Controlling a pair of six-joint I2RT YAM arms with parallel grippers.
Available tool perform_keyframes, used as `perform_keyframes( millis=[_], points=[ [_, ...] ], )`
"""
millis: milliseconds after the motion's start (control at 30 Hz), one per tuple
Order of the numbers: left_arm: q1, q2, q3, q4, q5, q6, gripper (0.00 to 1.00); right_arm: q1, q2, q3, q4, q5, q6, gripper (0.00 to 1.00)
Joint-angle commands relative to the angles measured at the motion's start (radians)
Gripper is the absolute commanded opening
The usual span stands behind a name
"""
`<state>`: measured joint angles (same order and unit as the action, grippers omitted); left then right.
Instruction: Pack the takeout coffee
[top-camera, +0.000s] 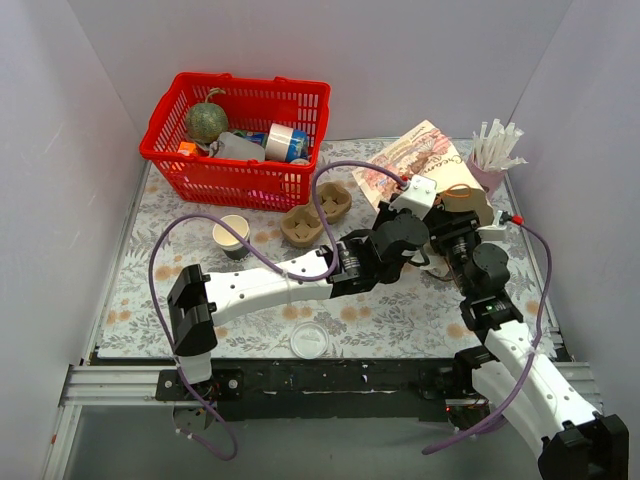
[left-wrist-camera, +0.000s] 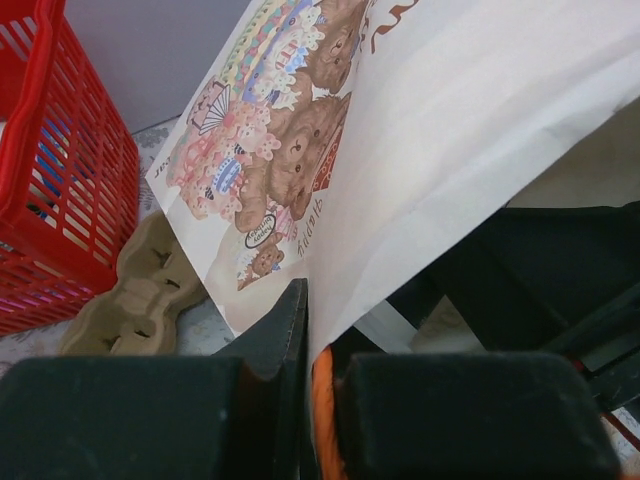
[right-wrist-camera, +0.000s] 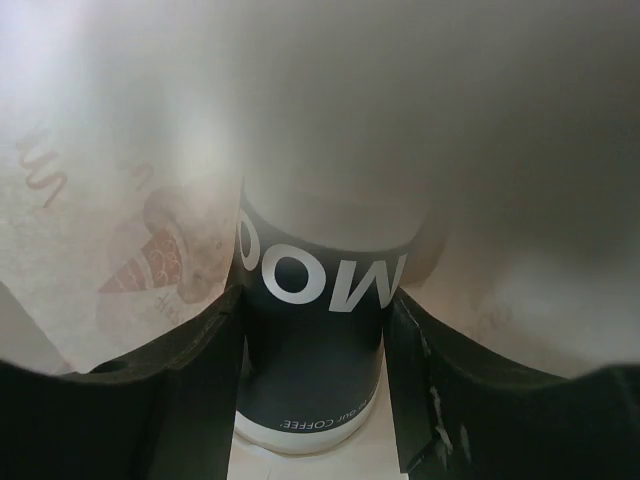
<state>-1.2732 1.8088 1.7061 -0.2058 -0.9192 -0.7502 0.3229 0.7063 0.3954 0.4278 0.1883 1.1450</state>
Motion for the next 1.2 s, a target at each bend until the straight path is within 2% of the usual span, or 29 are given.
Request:
perform_keyframes(
  millis=[0,333,500,633,833,1000,1167],
  points=[
    [0.021,-0.08,-0.022,-0.055,0.031,-0.098,0.0,0.004,-0.042,0.042,-0.126,0.053,-0.146,0.43],
    [0.052,-0.14,-0.137,-0.09,0.092,-0.208,0.0,-0.018,-0.015,0.178,-0.287,0.046,-0.275,0.43],
    [0.078,-0.151,-0.149,-0.121,0.143,-0.281,0.0,-0.039,0.03,0.235,-0.323,-0.093,-0.286,0.39],
    [0.115,-0.149,-0.131,-0.176,0.163,-0.331,0.0,-0.067,0.079,0.328,-0.475,-0.18,-0.369,0.39],
    [0.149,-0.157,-0.129,-0.199,0.298,-0.371,0.0,-0.108,0.101,0.424,-0.534,-0.332,-0.407,0.36],
    [0.195,-0.161,-0.093,-0.27,0.448,-0.431,0.0,-0.13,0.114,0.542,-0.69,-0.392,-0.473,0.36],
    [0.209,-0.14,-0.031,-0.366,0.488,-0.468,0.0,-0.137,0.105,0.563,-0.719,-0.49,-0.459,0.36]
  ],
)
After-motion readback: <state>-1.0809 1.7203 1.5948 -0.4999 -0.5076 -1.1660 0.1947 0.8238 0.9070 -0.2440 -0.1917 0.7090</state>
